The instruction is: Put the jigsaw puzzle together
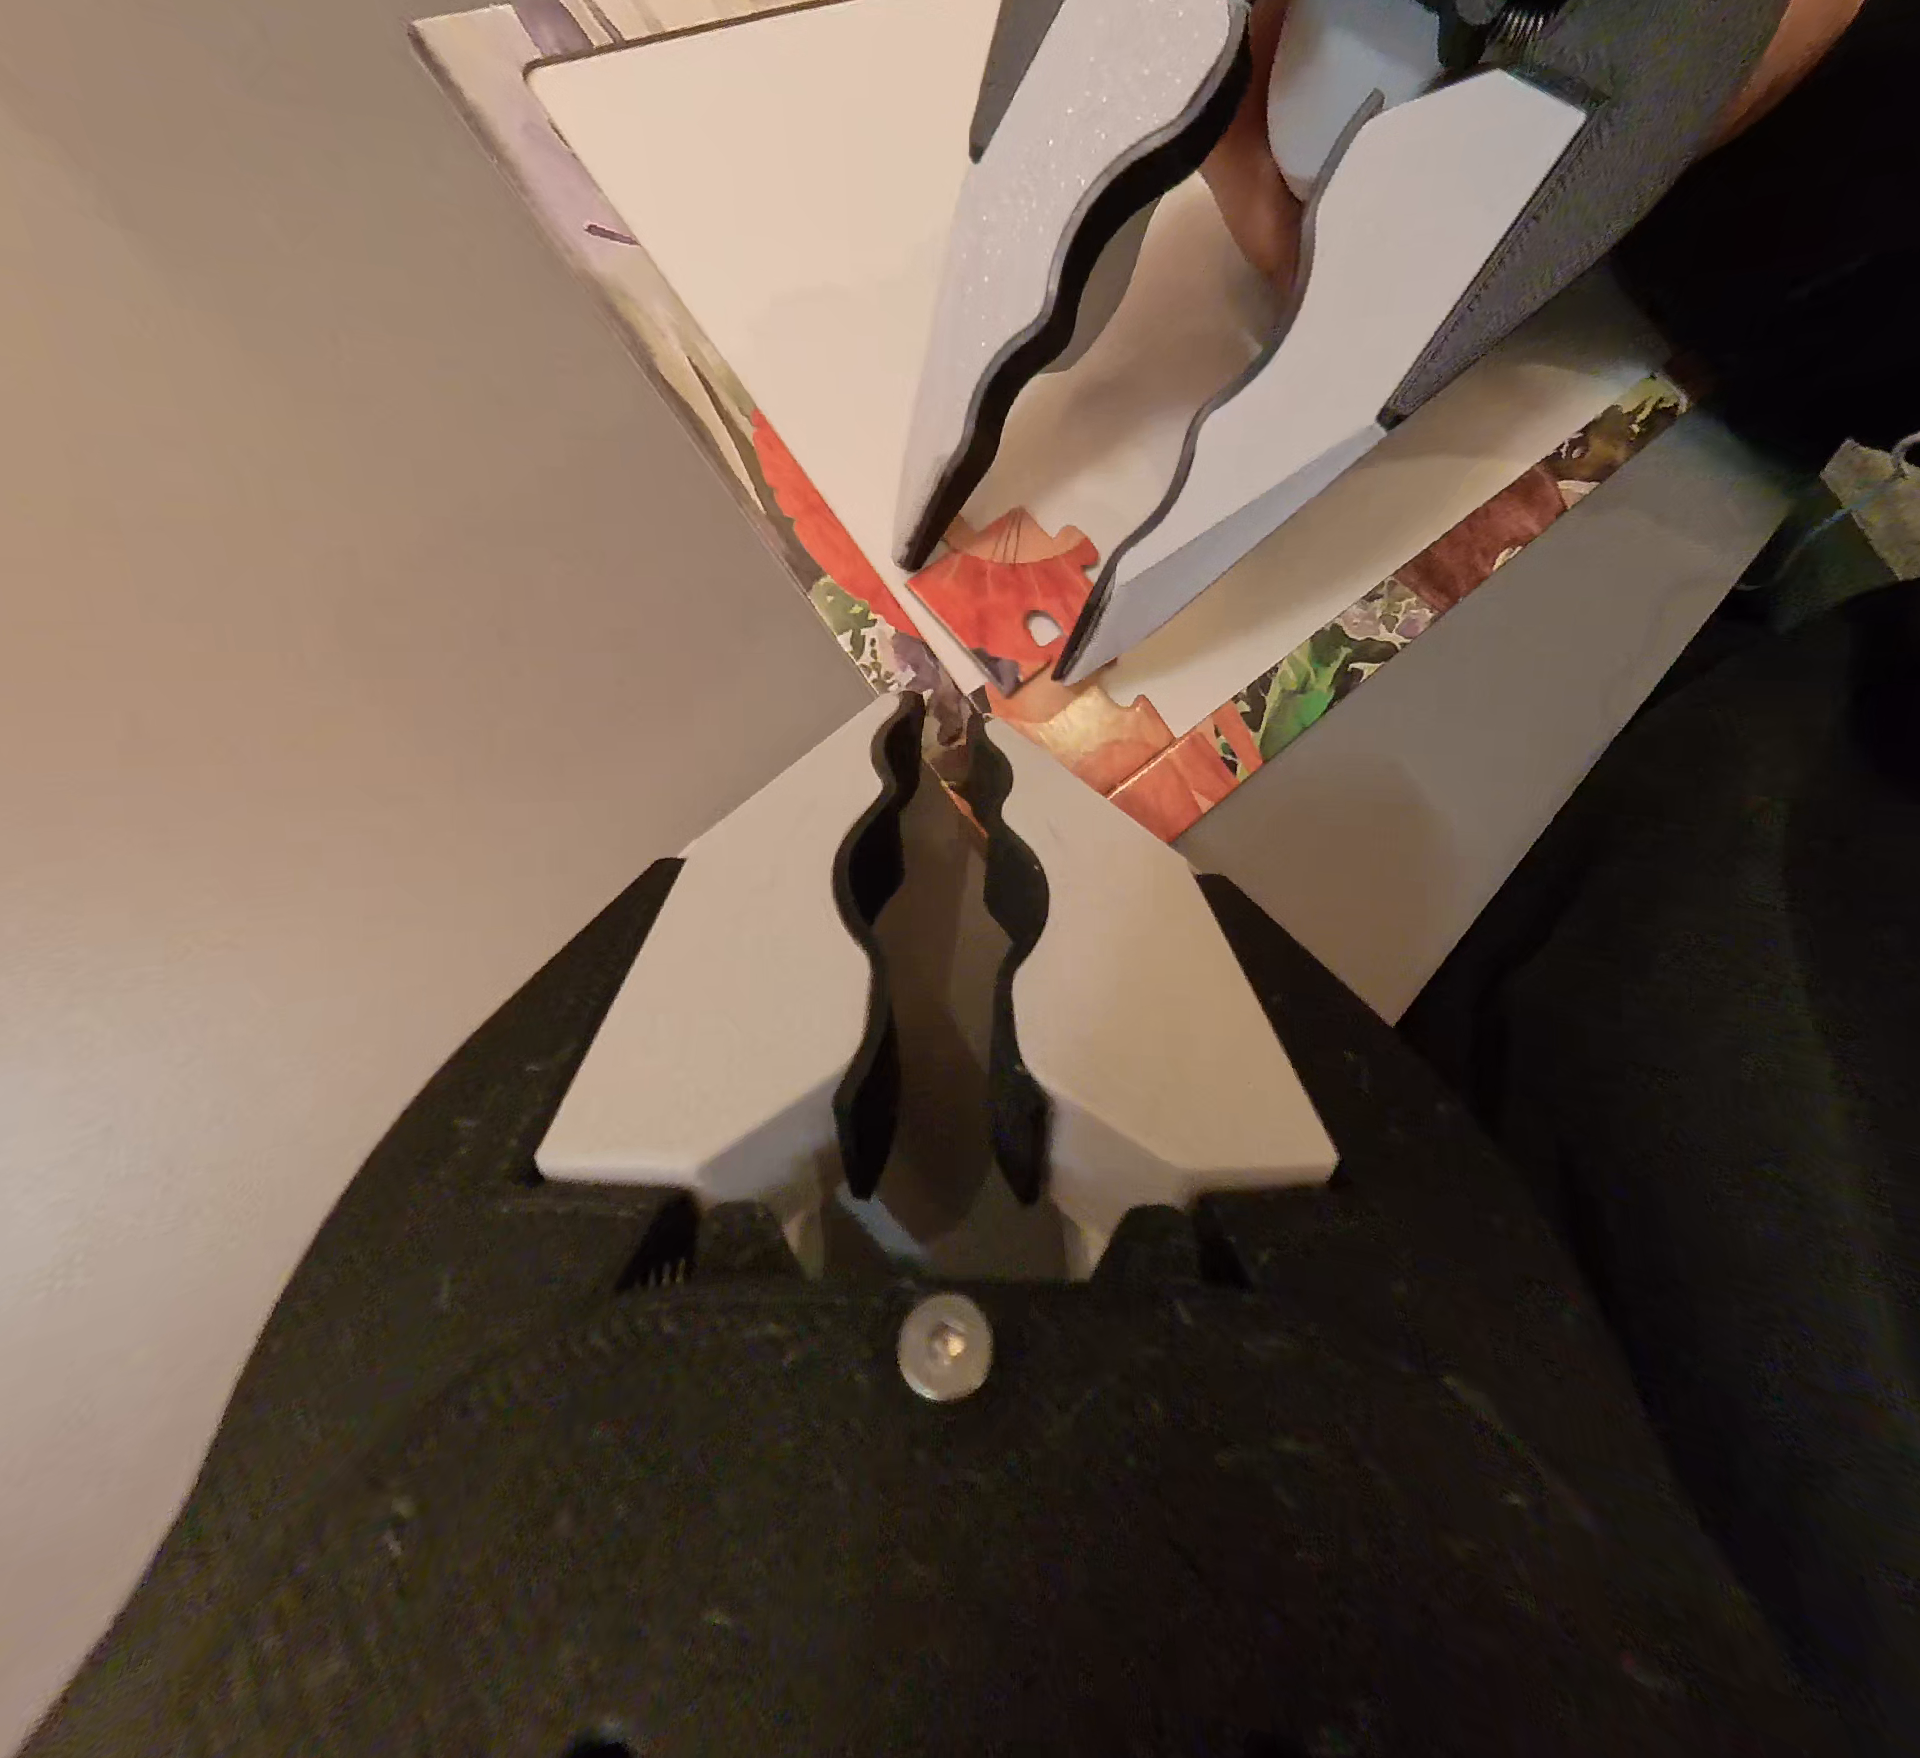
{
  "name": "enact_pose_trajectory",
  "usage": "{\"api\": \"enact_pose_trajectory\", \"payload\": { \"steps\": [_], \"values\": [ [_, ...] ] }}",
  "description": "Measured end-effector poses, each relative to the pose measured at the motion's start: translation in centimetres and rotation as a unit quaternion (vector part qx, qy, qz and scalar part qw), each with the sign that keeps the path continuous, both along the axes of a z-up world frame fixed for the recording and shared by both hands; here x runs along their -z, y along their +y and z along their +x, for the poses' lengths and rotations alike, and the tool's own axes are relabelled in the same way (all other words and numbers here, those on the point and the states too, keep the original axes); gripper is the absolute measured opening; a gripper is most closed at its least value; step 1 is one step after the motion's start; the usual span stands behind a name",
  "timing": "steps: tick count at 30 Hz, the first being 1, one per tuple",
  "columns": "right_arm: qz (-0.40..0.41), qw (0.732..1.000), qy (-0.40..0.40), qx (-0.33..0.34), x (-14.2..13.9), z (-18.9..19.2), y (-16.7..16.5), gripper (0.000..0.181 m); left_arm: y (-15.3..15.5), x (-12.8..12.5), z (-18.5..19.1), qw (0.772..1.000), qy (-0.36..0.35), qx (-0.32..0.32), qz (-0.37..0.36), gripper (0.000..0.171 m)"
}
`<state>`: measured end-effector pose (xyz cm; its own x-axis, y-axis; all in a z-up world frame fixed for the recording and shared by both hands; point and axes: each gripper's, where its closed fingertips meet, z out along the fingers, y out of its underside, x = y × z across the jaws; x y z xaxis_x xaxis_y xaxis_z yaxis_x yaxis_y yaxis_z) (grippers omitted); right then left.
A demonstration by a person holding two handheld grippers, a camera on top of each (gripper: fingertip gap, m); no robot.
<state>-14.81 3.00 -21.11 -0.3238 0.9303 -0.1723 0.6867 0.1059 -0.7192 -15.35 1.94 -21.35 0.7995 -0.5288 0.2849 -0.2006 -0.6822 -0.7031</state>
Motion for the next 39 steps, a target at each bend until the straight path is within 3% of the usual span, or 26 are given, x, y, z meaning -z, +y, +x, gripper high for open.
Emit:
{"api": "enact_pose_trajectory", "payload": {
  "steps": [7, 18, 39],
  "values": [
    [0.028, 0.999, 0.019, 0.017, -1.0, 0.5, 0.8, 0.029, -0.1, -0.1, 0.1, 1.0, -0.012, 0.005, -0.006, 0.008],
    [0.056, 0.998, 0.017, 0.036, 0.1, 0.7, 1.2, 0.028, -0.1, -0.1, 0.1, 1.0, -0.015, 0.006, -0.007, 0.009],
    [0.06, 0.998, 0.014, -0.001, 0.1, 0.4, 1.2, 0.022, -0.2, -0.1, 0.3, 1.0, -0.019, 0.012, -0.009, 0.009]
  ]
}}
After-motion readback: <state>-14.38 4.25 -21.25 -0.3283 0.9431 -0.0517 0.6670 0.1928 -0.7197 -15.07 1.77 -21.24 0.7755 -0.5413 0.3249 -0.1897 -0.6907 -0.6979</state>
